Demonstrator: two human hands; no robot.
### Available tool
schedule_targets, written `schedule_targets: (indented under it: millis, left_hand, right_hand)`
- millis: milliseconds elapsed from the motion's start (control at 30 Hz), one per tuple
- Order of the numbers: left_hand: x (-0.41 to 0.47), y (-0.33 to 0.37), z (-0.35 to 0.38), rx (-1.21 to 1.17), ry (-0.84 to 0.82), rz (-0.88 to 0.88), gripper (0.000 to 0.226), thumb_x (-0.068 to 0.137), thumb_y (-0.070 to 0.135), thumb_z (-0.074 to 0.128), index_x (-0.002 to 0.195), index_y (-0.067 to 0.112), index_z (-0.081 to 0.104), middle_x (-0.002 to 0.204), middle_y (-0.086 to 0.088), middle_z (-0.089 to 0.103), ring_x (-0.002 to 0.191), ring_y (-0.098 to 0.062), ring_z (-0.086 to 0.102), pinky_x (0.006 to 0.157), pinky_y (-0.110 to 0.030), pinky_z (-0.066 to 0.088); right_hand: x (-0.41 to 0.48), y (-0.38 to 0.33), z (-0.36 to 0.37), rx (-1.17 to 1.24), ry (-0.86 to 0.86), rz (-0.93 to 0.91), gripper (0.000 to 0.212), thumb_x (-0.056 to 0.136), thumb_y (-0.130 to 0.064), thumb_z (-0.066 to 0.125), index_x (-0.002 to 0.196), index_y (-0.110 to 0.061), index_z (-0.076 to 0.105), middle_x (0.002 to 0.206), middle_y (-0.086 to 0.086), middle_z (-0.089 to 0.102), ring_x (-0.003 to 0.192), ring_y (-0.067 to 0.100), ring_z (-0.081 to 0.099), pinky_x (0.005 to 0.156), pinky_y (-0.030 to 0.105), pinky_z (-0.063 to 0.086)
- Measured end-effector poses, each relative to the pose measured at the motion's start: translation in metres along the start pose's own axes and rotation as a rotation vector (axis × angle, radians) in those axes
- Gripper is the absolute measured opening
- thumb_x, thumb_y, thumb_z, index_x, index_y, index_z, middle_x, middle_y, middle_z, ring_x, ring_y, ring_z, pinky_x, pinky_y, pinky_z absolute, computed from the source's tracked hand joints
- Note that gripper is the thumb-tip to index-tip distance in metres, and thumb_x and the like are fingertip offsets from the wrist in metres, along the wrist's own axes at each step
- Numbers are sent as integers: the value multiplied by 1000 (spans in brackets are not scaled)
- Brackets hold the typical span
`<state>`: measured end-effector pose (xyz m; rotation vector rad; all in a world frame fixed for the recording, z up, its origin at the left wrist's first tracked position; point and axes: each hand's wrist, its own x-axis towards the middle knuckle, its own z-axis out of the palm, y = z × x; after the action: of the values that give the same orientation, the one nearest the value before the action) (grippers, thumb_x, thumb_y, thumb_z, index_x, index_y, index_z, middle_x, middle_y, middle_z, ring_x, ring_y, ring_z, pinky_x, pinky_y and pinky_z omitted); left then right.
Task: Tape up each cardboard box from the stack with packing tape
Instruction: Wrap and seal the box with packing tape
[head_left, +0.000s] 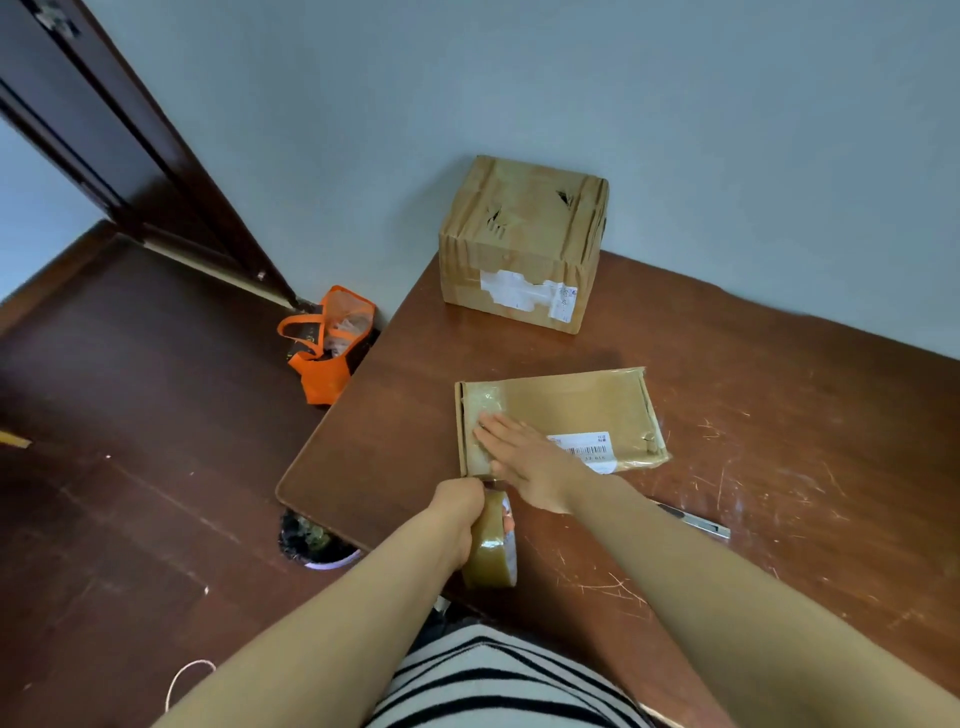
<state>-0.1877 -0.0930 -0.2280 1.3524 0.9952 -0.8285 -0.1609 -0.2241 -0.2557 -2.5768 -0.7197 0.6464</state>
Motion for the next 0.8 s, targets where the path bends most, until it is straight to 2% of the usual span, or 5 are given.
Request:
schedule_targets:
  millis: [233,367,533,667,800]
  left_hand:
    - [-7,-6,-8,120,-8,69,20,97,8,48,109,-6,54,66,-15,54,34,-19,49,35,-23,43]
    - [-12,-14,-26,203,20,28,18,99,10,47,95,-5,55,65,-14,53,37,-18,49,33,-20,42]
    - [-12,-16,-39,161,31,36,20,98,11,47,108,-6,53,65,-15,55,31,-16,49,35,-22,43]
    - [-11,-7,-43,100,24,48,24,97,14,49,111,-6,54,67,-15,57,38,-18,52,38,-24,43]
    - [-7,-8,-47,69,40,46,33,96,15,50,123,-5,52,70,-15,58,40,-19,53,40,-24,44]
  right_hand:
    - [4,5,8,-104,-40,-43,54,106,-26,21,151,-14,-6,159,-2,-14,138,3,-20,107,15,-17]
    - [4,7,8,-123,-41,-37,55,105,-28,20,151,-14,-8,156,-6,-19,136,2,-22,114,21,-14]
    - [4,-2,15,-200,-4,19,89,80,-68,-4,152,-17,-1,151,-9,-17,138,4,-19,113,23,-12]
    - [8,-6,28,-242,116,90,77,94,-61,13,135,-10,52,143,4,48,132,16,45,106,34,36]
    - [9,-4,31,-296,145,59,62,88,-47,32,126,-7,60,132,8,59,120,22,58,95,40,50]
